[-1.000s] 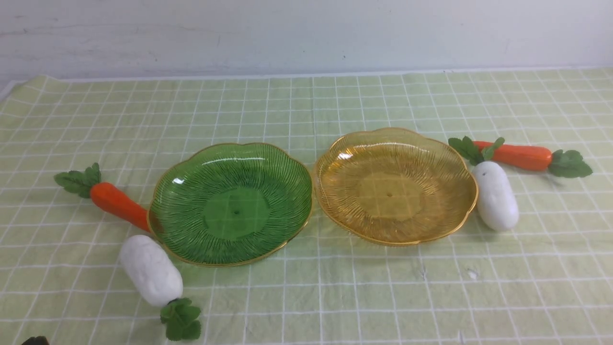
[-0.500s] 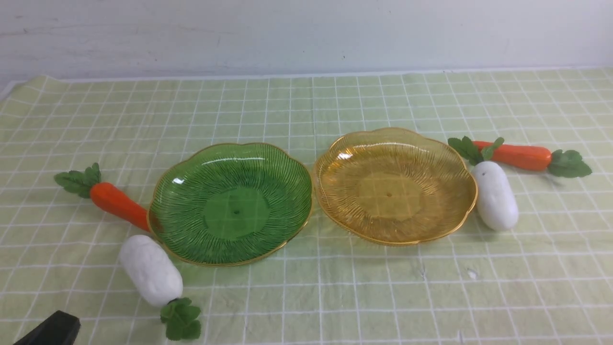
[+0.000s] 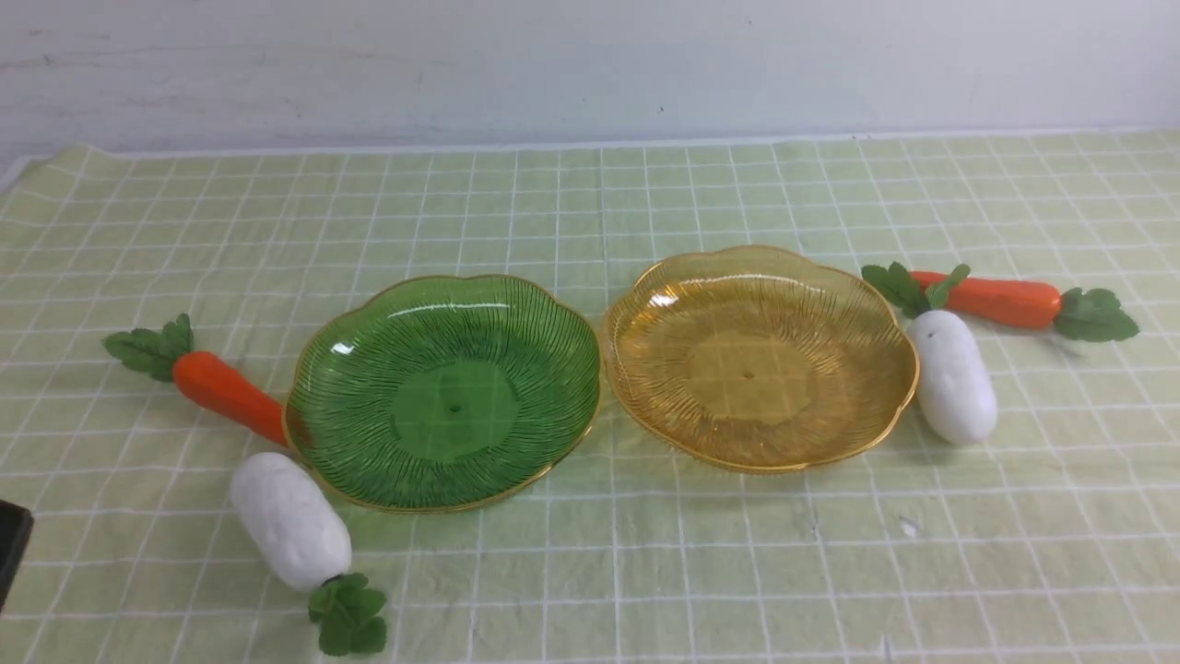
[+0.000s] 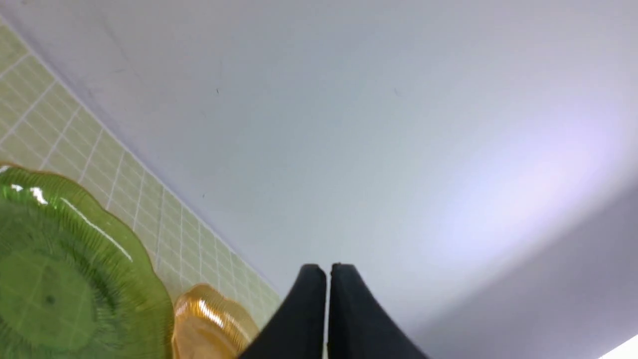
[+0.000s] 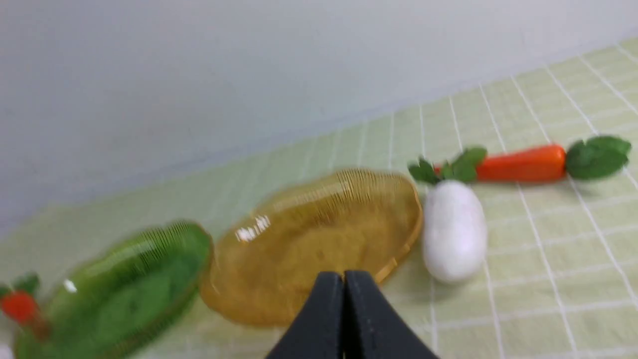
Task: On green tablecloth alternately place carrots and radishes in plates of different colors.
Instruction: 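Place the white radish on the plate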
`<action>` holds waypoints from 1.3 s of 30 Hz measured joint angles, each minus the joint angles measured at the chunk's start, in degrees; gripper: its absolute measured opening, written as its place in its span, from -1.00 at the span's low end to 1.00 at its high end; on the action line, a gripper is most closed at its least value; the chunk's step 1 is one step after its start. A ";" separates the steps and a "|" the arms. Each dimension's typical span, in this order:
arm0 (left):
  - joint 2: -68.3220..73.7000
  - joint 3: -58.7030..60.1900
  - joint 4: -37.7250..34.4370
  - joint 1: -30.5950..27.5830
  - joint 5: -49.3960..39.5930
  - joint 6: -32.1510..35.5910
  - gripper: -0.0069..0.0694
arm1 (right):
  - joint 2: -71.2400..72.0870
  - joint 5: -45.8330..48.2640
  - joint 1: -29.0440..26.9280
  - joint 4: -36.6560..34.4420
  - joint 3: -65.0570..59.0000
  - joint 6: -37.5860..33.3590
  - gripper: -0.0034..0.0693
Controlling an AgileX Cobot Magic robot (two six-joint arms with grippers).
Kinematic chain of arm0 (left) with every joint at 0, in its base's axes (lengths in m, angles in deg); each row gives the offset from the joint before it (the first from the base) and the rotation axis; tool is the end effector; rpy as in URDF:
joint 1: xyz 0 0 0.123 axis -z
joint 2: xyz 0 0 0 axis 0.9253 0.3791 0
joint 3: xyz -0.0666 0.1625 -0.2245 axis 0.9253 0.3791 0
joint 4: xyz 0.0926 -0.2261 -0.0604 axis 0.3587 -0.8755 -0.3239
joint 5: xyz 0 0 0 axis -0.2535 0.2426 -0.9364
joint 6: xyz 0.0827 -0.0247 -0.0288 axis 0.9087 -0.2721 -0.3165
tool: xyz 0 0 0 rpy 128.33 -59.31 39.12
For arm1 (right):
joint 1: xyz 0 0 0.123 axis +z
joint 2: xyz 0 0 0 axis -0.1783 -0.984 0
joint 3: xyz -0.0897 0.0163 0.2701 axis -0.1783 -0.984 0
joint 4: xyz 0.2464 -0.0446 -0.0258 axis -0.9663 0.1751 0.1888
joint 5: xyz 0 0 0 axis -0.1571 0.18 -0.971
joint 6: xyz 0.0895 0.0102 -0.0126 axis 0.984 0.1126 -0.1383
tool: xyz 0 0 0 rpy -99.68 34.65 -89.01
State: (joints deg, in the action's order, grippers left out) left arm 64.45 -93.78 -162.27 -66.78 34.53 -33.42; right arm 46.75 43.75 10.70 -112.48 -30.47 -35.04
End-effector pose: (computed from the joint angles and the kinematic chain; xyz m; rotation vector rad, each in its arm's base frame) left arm 0.0515 -0.0222 0.2642 -0.5337 1.4150 -1.0012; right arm 0.0723 0.0219 0.2596 0.1100 1.8973 0.4283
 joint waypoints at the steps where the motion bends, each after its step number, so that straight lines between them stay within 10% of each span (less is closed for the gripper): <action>1: 2.11 -1.23 0.07 0.00 -2.75 1.39 -0.84 | -3.94 1.92 0.00 1.63 1.19 0.00 -0.94; 17: 48.58 -19.59 23.62 0.00 -38.11 8.60 -0.84 | -54.32 10.01 0.00 7.99 24.88 -1.87 -0.82; 33: 53.52 -21.81 23.88 0.00 -33.75 10.33 -0.84 | -79.85 10.45 0.00 8.27 43.49 -13.26 0.63; 39: 53.52 -21.86 23.88 0.00 -33.69 10.37 -0.84 | -84.97 5.23 0.00 8.27 43.82 -16.16 0.81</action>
State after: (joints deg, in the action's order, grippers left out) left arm 117.97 -115.64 -138.39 -66.78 0.84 -23.05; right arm -38.22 48.98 10.70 -104.21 13.35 -51.20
